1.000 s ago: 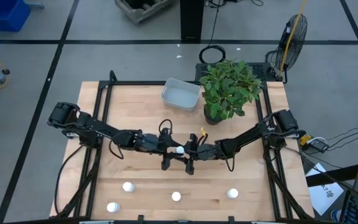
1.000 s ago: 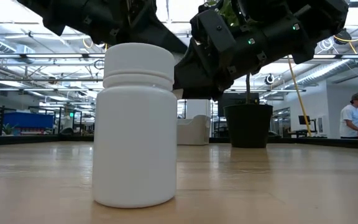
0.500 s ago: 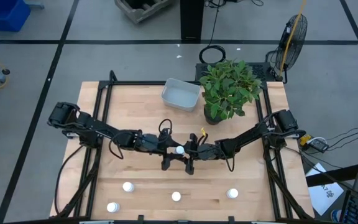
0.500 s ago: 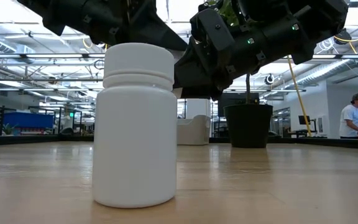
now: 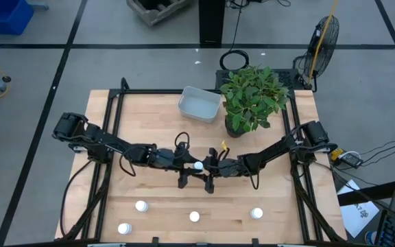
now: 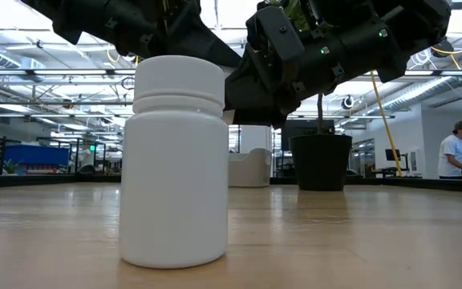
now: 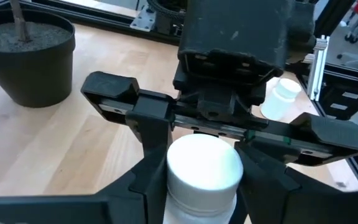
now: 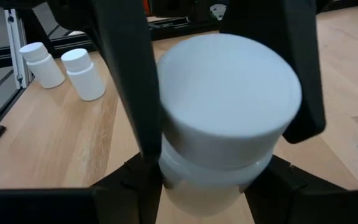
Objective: Pick and place pill bottles into a basket
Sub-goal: Put the white pill bottle into the gray bin
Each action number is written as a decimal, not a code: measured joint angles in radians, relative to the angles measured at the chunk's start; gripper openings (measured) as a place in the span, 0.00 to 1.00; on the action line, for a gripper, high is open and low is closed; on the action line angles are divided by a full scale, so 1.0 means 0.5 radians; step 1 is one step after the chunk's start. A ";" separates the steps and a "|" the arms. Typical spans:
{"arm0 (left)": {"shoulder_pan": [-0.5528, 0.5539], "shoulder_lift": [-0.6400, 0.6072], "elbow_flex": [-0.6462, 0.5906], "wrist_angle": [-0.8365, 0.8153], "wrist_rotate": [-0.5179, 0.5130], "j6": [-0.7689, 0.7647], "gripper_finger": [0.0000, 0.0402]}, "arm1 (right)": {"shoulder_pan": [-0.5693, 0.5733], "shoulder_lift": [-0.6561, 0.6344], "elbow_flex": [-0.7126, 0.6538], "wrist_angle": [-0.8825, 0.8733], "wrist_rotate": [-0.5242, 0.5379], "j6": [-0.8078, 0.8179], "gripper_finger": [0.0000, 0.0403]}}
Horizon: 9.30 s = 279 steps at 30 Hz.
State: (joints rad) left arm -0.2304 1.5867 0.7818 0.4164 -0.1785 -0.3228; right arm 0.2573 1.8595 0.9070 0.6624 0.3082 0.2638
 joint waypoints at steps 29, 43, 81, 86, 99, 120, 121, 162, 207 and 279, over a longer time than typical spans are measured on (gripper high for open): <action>0.112 -0.285 -0.004 -0.177 -0.282 0.201 0.41 | 0.365 -0.503 0.001 -0.868 -0.044 0.142 0.60; 0.661 -0.287 -0.002 0.059 -0.441 0.266 0.41 | 0.812 -0.901 -0.434 -0.873 0.433 0.499 0.58; 1.405 0.890 0.771 0.284 0.270 0.415 0.41 | 1.008 -1.259 -0.919 -0.541 0.687 0.639 0.58; 1.427 0.891 0.771 0.284 0.258 0.181 0.43 | 1.008 -1.259 -0.919 -0.541 0.695 0.631 0.58; 1.473 0.890 0.771 0.223 0.383 0.185 0.41 | 1.008 -1.259 -0.918 -0.542 0.699 0.617 0.58; 1.493 0.888 0.770 -0.182 0.521 0.344 0.48 | 1.008 -1.259 -0.917 -0.543 0.699 0.601 0.58; 1.490 0.888 0.770 -0.211 0.508 0.358 0.48 | 1.008 -1.259 -0.917 -0.543 0.699 0.601 0.58; 1.342 0.417 0.768 -0.586 0.510 0.413 0.59 | 1.008 -1.257 -0.916 -0.572 0.678 0.593 0.58; 0.456 0.183 0.768 -0.312 0.339 0.220 0.46 | 2.214 -1.297 -0.916 -1.506 0.799 1.852 0.58; 0.298 0.187 0.768 -0.447 0.421 0.152 0.46 | 1.285 -0.306 -0.903 0.014 0.517 0.761 0.39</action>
State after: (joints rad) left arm -0.0814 1.6801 1.1660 0.1927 0.0320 -0.2468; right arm 0.8996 1.7067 0.4554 0.6695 0.5666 0.6440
